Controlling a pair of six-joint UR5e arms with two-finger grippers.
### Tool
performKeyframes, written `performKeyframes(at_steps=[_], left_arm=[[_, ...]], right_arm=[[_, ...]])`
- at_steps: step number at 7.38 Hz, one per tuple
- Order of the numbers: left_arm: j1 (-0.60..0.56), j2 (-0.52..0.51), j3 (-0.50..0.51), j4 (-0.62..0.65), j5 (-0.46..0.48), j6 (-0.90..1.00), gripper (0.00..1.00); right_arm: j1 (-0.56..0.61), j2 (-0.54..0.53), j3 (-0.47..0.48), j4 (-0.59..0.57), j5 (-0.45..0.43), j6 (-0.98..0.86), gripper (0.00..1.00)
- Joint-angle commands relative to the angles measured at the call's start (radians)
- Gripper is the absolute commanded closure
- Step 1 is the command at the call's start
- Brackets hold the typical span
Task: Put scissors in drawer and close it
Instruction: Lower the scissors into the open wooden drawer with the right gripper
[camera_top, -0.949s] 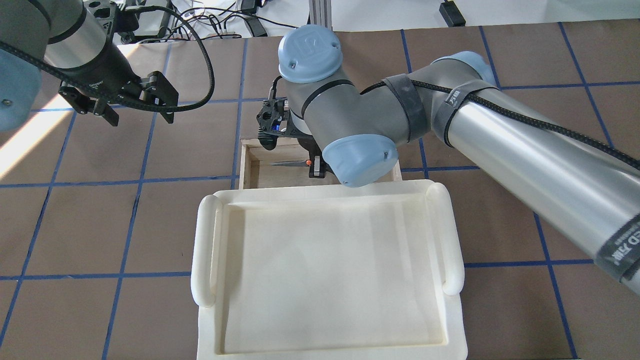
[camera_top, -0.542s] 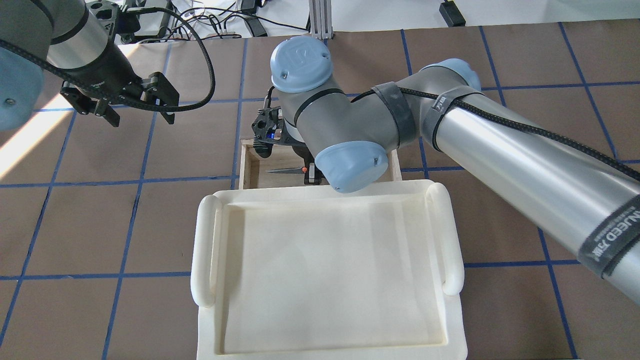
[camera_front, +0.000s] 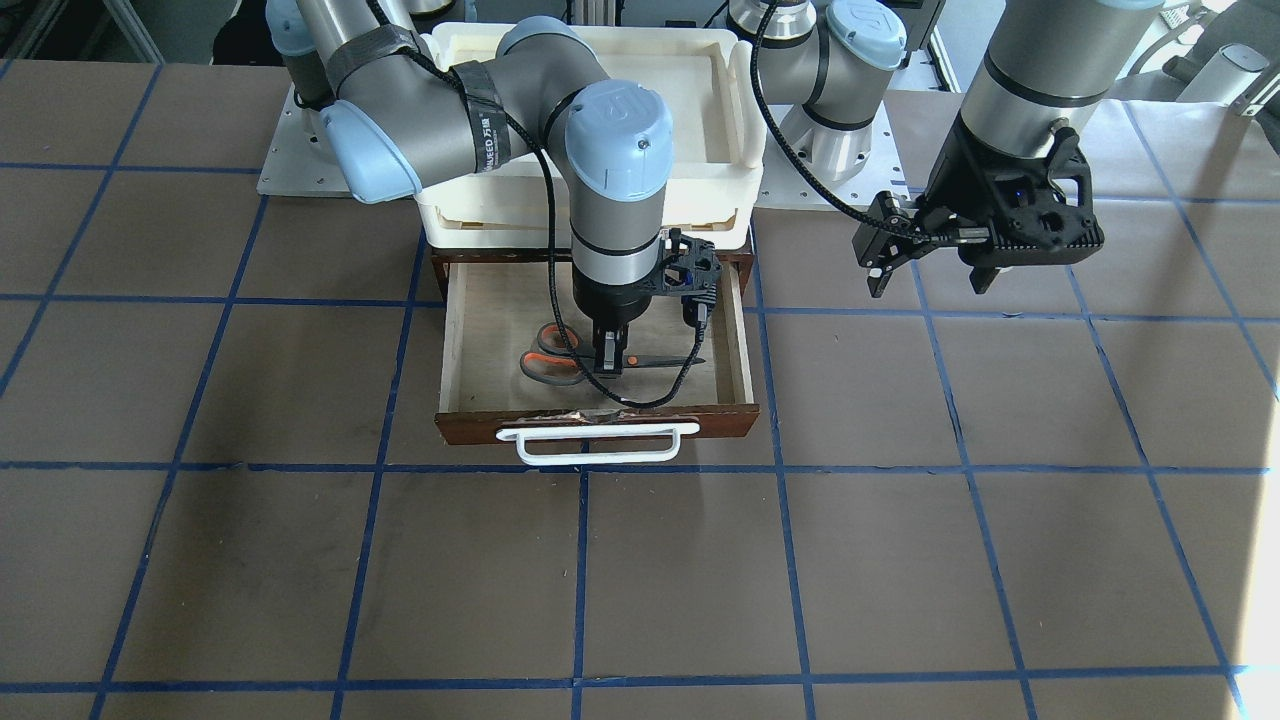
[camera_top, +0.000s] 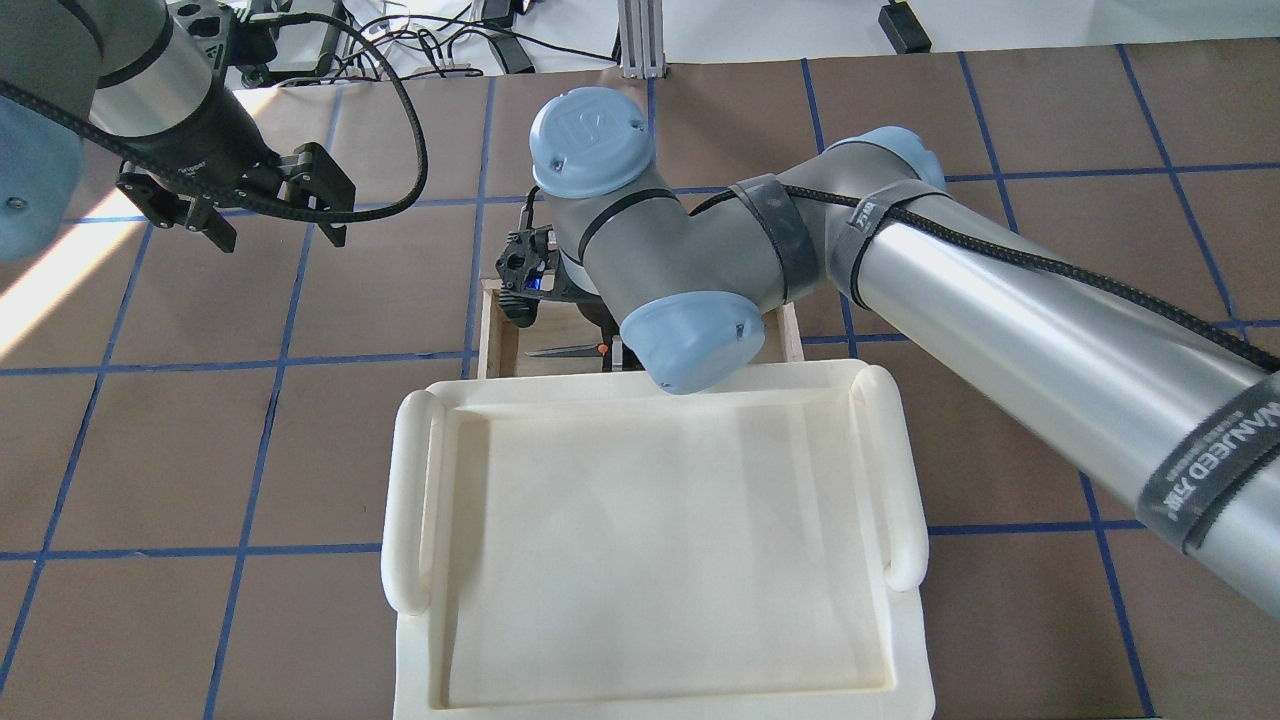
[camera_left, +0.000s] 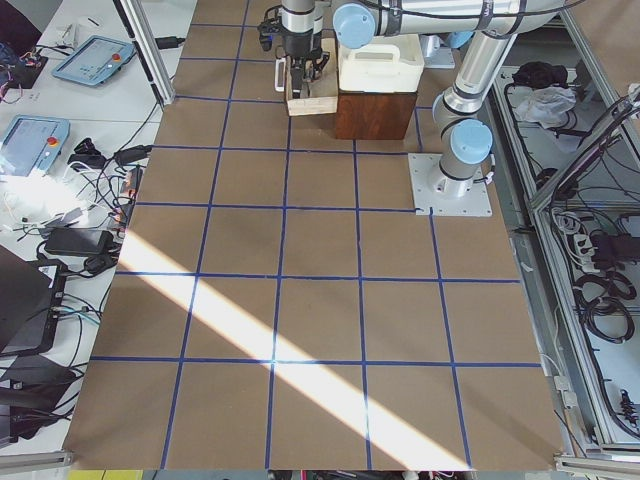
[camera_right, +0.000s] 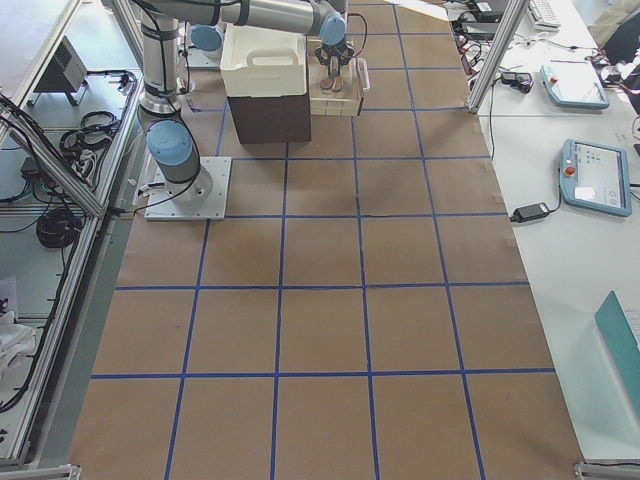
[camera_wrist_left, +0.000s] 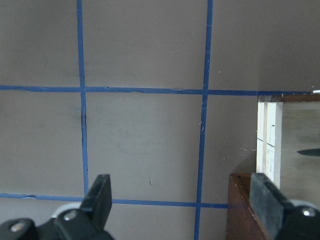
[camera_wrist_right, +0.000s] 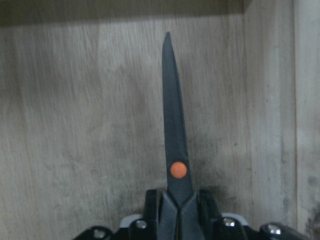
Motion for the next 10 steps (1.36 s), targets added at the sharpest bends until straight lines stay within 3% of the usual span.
performKeyframes(at_steps=[1, 8, 9, 10], left_arm=[[0.000, -0.003, 0.000, -0.002, 0.000, -0.001, 0.00], [-0.001, 0.001, 0.000, -0.004, 0.000, -0.001, 0.00], [-0.001, 0.001, 0.000, -0.004, 0.000, -0.001, 0.00], [-0.001, 0.001, 0.000, -0.005, 0.002, -0.001, 0.00]], right_arm=[[0.000, 0.004, 0.001, 0.000, -0.002, 0.010, 1.00], [-0.004, 0.009, 0.024, -0.014, 0.000, 0.048, 1.00], [-0.004, 0.009, 0.024, -0.015, 0.000, 0.060, 0.83], [-0.004, 0.009, 0.024, -0.012, 0.001, 0.068, 0.52]])
